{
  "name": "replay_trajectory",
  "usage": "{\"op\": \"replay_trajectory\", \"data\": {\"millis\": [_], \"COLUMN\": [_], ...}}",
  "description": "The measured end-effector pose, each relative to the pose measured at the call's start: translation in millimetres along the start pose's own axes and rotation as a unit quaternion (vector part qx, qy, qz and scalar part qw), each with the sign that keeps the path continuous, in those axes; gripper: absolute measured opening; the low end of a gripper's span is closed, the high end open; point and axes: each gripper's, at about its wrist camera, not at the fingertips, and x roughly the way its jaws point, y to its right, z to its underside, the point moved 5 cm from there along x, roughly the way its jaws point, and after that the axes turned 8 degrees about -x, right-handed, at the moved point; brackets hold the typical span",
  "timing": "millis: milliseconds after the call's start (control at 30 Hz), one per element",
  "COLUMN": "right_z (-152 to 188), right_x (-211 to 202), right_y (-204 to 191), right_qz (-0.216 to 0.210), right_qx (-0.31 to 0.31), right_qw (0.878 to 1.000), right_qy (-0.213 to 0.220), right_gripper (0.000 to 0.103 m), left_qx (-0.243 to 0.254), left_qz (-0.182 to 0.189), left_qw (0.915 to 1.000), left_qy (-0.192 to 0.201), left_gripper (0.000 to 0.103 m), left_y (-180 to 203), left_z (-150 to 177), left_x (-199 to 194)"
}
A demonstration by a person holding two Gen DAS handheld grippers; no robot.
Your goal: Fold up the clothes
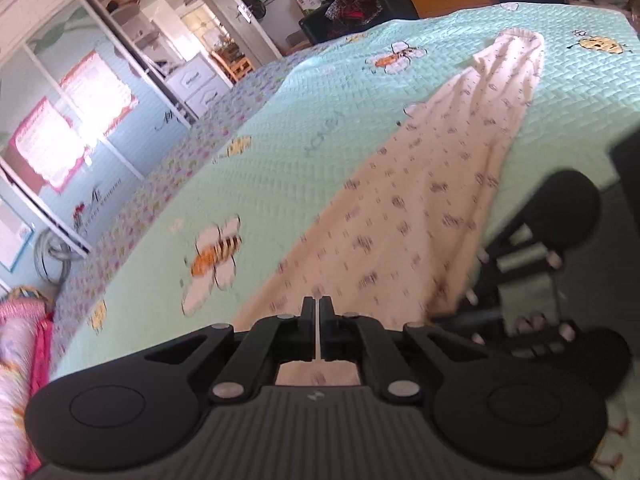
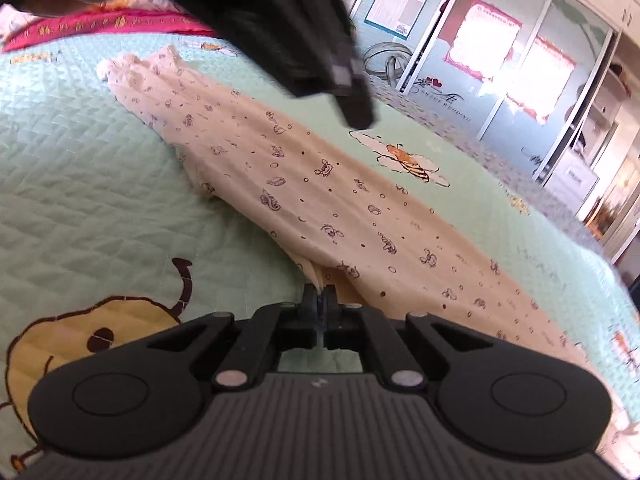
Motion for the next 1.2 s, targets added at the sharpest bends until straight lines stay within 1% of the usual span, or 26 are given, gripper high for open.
{"op": "replay_trajectory", "data": {"millis": [67, 100, 133, 267, 300, 333, 367, 400, 433, 500, 567, 600, 633, 700, 800, 833, 867, 900, 933, 967, 1000, 1033, 1067, 1100, 1167, 1200], "right_z": [-9, -12, -15, -26, -28, -29, -32, -34, -36, -40, -44, -46, -48, -53, -64, -69, -73, -77, -79, -80, -79, -78, -77, -75, -71, -69], "right_x": [8, 11, 15, 24, 23, 20, 17, 14, 11, 9, 10, 11, 13, 19, 18, 17, 16, 16, 14, 13, 13, 13, 15, 17, 25, 29], "right_y": [-3, -5, -8, -22, -25, -25, -24, -23, -22, -27, -32, -35, -39, -47, -46, -45, -43, -41, -37, -34, -32, -30, -29, -28, -26, -25], "right_qz": [0.015, 0.022, 0.027, 0.031, 0.030, 0.021, 0.002, -0.015, -0.021, -0.007, 0.007, 0.011, 0.015, 0.017, -0.014, -0.030, -0.060, -0.091, -0.125, -0.138, -0.134, -0.128, -0.118, -0.112, -0.124, -0.133], "right_qx": [-0.033, -0.051, -0.068, -0.103, -0.110, -0.106, -0.086, -0.068, -0.057, -0.068, -0.075, -0.080, -0.085, -0.098, -0.053, -0.028, 0.009, 0.048, 0.098, 0.137, 0.161, 0.183, 0.193, 0.204, 0.238, 0.256], "right_qw": [0.999, 0.998, 0.997, 0.994, 0.993, 0.994, 0.996, 0.997, 0.998, 0.998, 0.997, 0.997, 0.996, 0.995, 0.998, 0.999, 0.998, 0.994, 0.986, 0.979, 0.976, 0.973, 0.972, 0.971, 0.963, 0.957], "right_qy": [0.002, 0.004, 0.006, 0.013, 0.016, 0.017, 0.018, 0.018, 0.018, 0.015, 0.011, 0.009, 0.006, 0.001, 0.014, 0.020, 0.029, 0.037, 0.047, 0.054, 0.059, 0.062, 0.060, 0.051, 0.028, 0.018], "right_gripper": [0.021, 0.032, 0.034, 0.032, 0.028, 0.015, 0.005, 0.002, 0.002, 0.002, 0.004, 0.008, 0.020, 0.027, 0.028, 0.032, 0.035, 0.040, 0.048, 0.051, 0.053, 0.053, 0.052, 0.051, 0.030, 0.009], "left_qx": [-0.011, -0.022, -0.037, -0.120, -0.140, -0.159, -0.174, -0.188, -0.194, -0.205, -0.229, -0.244, -0.260, -0.287, -0.313, -0.322, -0.330, -0.333, -0.335, -0.336, -0.337, -0.339, -0.340, -0.340, -0.342, -0.343], "left_qz": [-0.001, -0.002, -0.003, 0.003, 0.000, 0.000, 0.001, 0.002, 0.000, -0.003, -0.003, -0.001, 0.000, -0.002, -0.010, -0.013, -0.012, -0.010, -0.007, -0.004, -0.001, 0.001, 0.002, 0.002, 0.002, 0.002], "left_qw": [0.9998, 0.9995, 0.9989, 0.9919, 0.9893, 0.9863, 0.9837, 0.9811, 0.9800, 0.9776, 0.9727, 0.9692, 0.9653, 0.9576, 0.9495, 0.9464, 0.9438, 0.9428, 0.9422, 0.9417, 0.9412, 0.9407, 0.9404, 0.9401, 0.9396, 0.9393], "left_qy": [-0.015, -0.022, -0.027, -0.042, -0.043, -0.044, -0.045, -0.045, -0.046, -0.045, -0.036, -0.033, -0.030, -0.025, -0.016, -0.015, -0.014, -0.014, -0.014, -0.015, -0.016, -0.016, -0.016, -0.016, -0.015, -0.014], "left_gripper": [0.003, 0.003, 0.003, 0.003, 0.003, 0.003, 0.003, 0.003, 0.004, 0.003, 0.004, 0.004, 0.004, 0.004, 0.004, 0.004, 0.004, 0.004, 0.004, 0.004, 0.004, 0.004, 0.004, 0.004, 0.004, 0.004], "left_y": [1, 1, 0, -9, -11, -14, -15, -16, -16, -18, -23, -27, -30, -36, -39, -39, -38, -36, -34, -32, -30, -28, -28, -28, -27, -27], "left_z": [17, 25, 33, 60, 67, 74, 81, 87, 92, 99, 104, 108, 111, 119, 131, 135, 139, 143, 147, 150, 154, 158, 160, 161, 164, 166], "left_x": [-1, 0, 1, -2, -4, -6, -8, -10, -11, -14, -17, -17, -17, -18, -25, -27, -30, -33, -35, -37, -38, -40, -42, -44, -48, -50]}}
